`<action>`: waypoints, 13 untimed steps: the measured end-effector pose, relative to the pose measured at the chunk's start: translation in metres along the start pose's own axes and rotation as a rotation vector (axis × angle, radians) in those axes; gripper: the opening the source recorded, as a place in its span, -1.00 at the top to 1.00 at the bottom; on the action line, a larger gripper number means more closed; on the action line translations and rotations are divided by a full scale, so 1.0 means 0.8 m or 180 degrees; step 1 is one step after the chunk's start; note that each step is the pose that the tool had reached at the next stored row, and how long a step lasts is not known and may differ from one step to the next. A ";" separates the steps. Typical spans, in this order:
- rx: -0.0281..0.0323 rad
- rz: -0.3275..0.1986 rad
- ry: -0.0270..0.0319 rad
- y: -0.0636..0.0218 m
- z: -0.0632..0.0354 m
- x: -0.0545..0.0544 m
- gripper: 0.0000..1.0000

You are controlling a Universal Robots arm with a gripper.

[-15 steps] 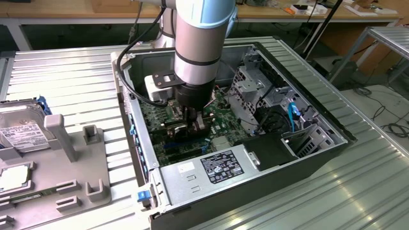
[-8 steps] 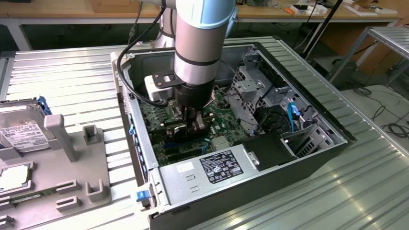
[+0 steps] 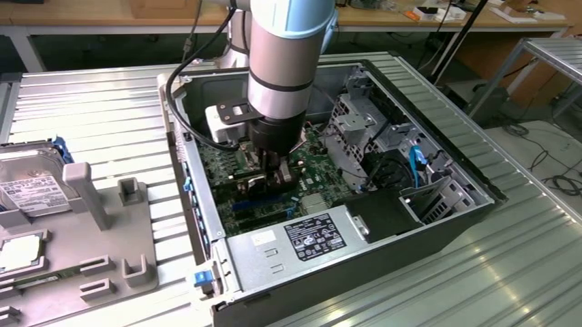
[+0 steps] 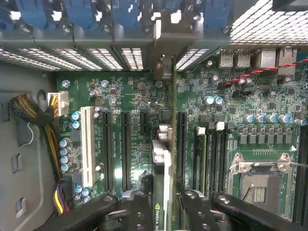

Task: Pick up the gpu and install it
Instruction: 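Insert the gpu into the slot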

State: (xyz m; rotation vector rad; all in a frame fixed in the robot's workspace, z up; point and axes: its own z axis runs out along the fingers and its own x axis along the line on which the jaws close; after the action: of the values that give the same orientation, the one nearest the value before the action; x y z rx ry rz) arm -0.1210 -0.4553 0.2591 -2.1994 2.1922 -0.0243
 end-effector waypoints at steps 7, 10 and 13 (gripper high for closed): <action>-0.0001 0.0003 0.0028 0.000 0.002 0.000 0.46; -0.0002 0.0005 0.0044 0.000 0.004 0.000 0.46; -0.0018 0.0006 0.0060 -0.001 0.004 0.000 0.46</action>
State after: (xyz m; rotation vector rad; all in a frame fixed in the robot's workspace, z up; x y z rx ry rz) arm -0.1204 -0.4554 0.2555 -2.2092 2.2064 -0.0389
